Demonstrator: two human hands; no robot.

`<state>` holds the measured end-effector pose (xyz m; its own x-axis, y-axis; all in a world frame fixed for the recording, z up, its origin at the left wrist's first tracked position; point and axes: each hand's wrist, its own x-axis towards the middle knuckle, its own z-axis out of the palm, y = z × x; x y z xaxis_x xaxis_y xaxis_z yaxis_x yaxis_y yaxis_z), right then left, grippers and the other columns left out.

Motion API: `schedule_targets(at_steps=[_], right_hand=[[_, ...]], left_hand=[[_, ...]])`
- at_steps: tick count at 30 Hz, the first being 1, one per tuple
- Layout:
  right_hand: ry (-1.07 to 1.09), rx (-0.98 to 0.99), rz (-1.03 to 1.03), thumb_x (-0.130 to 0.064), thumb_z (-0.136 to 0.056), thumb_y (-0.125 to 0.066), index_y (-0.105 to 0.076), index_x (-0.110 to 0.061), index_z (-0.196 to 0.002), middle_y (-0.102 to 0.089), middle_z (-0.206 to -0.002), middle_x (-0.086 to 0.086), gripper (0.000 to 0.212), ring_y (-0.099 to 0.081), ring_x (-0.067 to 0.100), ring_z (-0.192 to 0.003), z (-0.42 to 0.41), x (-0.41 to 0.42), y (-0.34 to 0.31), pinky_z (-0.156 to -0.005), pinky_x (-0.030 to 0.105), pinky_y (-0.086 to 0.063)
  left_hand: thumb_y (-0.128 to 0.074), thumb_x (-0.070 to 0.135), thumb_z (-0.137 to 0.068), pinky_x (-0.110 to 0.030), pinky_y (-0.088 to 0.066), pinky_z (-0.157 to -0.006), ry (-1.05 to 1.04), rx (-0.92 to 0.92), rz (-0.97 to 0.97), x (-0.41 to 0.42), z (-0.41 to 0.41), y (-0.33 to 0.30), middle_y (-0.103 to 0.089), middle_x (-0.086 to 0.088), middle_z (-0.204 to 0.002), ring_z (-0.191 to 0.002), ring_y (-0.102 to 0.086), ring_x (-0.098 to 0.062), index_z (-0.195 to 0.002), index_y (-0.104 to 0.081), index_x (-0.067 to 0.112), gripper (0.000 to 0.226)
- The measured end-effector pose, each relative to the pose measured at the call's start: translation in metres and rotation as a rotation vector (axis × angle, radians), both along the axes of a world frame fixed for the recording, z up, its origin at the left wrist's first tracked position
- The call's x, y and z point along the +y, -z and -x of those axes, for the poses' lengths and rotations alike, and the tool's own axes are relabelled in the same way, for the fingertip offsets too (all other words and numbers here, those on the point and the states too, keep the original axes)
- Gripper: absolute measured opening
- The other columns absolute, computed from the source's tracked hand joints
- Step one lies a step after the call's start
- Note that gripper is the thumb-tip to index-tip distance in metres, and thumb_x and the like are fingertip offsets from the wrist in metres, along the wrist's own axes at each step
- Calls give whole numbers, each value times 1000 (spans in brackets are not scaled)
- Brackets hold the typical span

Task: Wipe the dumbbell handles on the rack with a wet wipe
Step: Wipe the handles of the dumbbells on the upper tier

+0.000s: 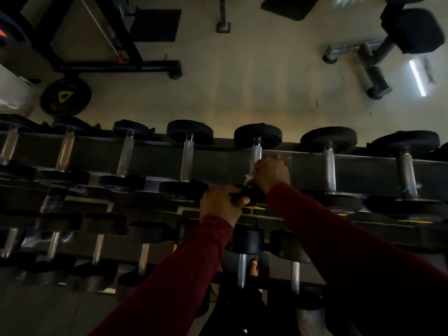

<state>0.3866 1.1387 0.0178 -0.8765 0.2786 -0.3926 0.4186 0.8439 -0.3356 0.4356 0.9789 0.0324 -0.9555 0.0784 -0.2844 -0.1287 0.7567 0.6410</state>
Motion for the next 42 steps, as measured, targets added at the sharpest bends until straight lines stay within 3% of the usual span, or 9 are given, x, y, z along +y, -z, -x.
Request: schedule_targets(at_steps=[8, 14, 19, 24, 26, 29, 34, 37, 42], right_hand=[[205, 152, 250, -27, -77, -81, -60, -26, -74, -60, -75, -13, 22, -57, -5, -70, -9, 9, 1, -60, 11, -44], [666, 365, 393, -35, -72, -87, -68, -24, -65, -67, -66, -6, 23, -67, 10, -69, 42, 14, -4, -76, 32, -60], [845, 198, 615, -37, -85, -74, -74, -16, -95, -73, -91, 3, 24, -66, 13, -77, 43, 22, 16, -63, 24, -53], [749, -105, 891, -18, -103, -45, -47, 6, -136, -58, -121, 23, 41, -51, 36, -122, 52, 35, 25, -112, 40, -37], [625, -83, 879, -18, -102, -49, -57, 2, -122, -59, -115, 20, 29, -51, 35, -121, 50, 34, 25, -114, 44, -35], [806, 73, 710, -36, -88, -71, -63, -14, -84, -66, -88, 6, 25, -64, 19, -89, 46, 31, 28, -90, 35, -53], [600, -39, 477, -50, -92, -60, -68, -16, -110, -68, -91, -2, 39, -64, 12, -80, 51, 30, 30, -66, 24, -50], [352, -168, 485, -33, -106, -42, -55, -1, -126, -55, -84, 4, 40, -54, 16, -76, 53, 37, 22, -70, 13, -43], [436, -172, 438, -43, -101, -49, -62, -5, -115, -63, -97, 11, 43, -62, 24, -95, 50, 38, 24, -96, 37, -50]], left_hand=[[-83, 32, -74, -25, -54, -88, -39, -3, -42, 3, 0, -1, -70, 10, -100, -87, -64, -4, -98, -74, 26, 26], [-86, 31, -69, -22, -54, -83, -66, -10, -71, 4, 4, 7, -71, 15, -92, -81, -64, 0, -93, -74, 30, 26], [-87, 28, -68, -15, -51, -76, -89, -1, -89, 5, 4, 9, -68, 19, -85, -77, -63, 2, -88, -75, 30, 24], [-87, 28, -67, -19, -53, -79, -94, -4, -91, 6, 2, 9, -67, 20, -86, -79, -63, 2, -88, -74, 32, 25], [-87, 29, -68, -19, -53, -79, -93, -6, -86, 7, 1, 8, -69, 18, -89, -80, -63, 2, -89, -74, 33, 25], [-86, 28, -69, -15, -51, -75, -92, 0, -73, 7, 1, 7, -69, 16, -88, -76, -62, 4, -90, -74, 31, 24], [-86, 28, -69, -18, -55, -79, -103, -13, -75, 7, 2, 8, -71, 16, -88, -79, -64, 3, -90, -74, 31, 24], [-86, 30, -70, -19, -54, -81, -93, -29, -63, 7, 2, 8, -71, 15, -93, -84, -65, 1, -92, -74, 32, 25], [-85, 30, -71, -21, -55, -83, -80, -16, -53, 6, 1, 6, -71, 13, -97, -86, -65, 0, -93, -74, 31, 25]])
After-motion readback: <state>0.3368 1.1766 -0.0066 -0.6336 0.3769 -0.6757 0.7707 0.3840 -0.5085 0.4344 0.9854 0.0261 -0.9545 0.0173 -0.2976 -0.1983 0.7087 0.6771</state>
